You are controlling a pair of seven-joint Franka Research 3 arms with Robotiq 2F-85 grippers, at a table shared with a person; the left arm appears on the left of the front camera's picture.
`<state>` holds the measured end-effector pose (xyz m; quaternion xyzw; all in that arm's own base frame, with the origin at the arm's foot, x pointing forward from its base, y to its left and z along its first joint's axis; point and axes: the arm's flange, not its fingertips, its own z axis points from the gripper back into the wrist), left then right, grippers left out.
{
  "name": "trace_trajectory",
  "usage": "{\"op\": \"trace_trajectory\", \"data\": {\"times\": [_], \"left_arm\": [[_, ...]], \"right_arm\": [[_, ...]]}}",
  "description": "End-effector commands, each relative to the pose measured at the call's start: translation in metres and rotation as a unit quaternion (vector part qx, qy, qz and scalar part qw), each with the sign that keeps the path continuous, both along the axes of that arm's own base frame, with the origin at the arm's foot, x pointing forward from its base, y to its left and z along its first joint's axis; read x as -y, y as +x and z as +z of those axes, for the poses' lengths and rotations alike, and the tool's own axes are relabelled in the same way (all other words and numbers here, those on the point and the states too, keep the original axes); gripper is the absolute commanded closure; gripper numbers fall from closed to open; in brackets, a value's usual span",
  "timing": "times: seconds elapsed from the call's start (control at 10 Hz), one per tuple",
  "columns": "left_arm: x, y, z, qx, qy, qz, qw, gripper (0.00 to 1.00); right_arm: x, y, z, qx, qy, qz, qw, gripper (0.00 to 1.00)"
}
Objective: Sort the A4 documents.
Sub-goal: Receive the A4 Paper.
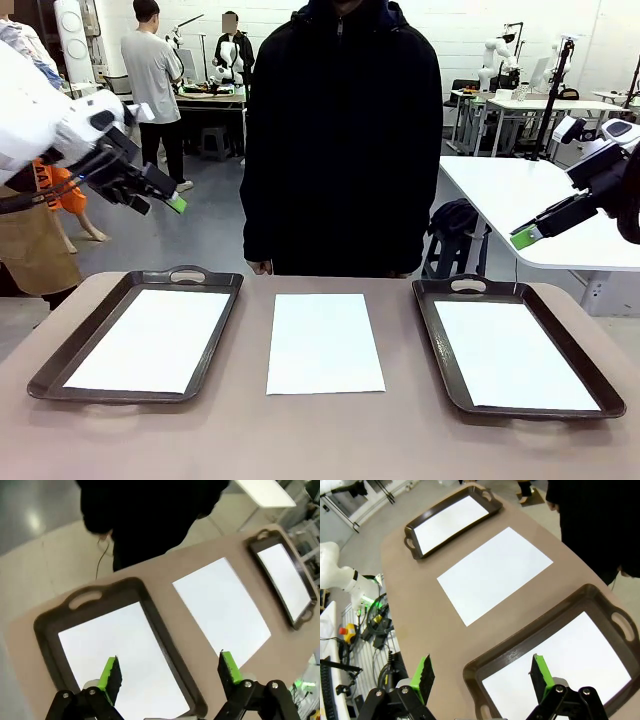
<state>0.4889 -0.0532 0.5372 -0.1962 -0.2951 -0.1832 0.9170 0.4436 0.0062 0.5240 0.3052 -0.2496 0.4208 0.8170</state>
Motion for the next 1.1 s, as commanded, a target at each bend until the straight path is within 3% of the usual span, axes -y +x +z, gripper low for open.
{"op": "trace_trajectory", "data": {"times": [0.0, 0.1, 0.3, 0.6, 1.0], "left_arm": [[-0.031, -0.023, -0.013, 0.028, -0.026, -0.06, 0.997, 0.0], [-0.038, -0.025, -0.007, 0.057, -0.008, -0.059, 0.997, 0.0], [-0.029, -0.039, 0.012, 0.101, 0.033, -0.116, 0.988, 0.0], [-0.019, -0.049, 0.017, 0.101, 0.038, -0.162, 0.981, 0.0], [-0.021, -0.052, 0.016, 0.092, 0.004, -0.144, 0.985, 0.0]], "right_arm": [[-0.001, 0.0, -0.001, 0.001, 0.002, -0.002, 1.0, 0.0], [-0.001, 0.0, -0.001, 0.001, 0.002, -0.002, 1.0, 0.0], [-0.001, 0.0, -0.001, 0.001, 0.002, -0.002, 1.0, 0.0], [-0.001, 0.0, -0.001, 0.001, 0.002, -0.002, 1.0, 0.0], [-0.001, 0.0, -0.001, 0.001, 0.002, -0.002, 1.0, 0.0]]}}
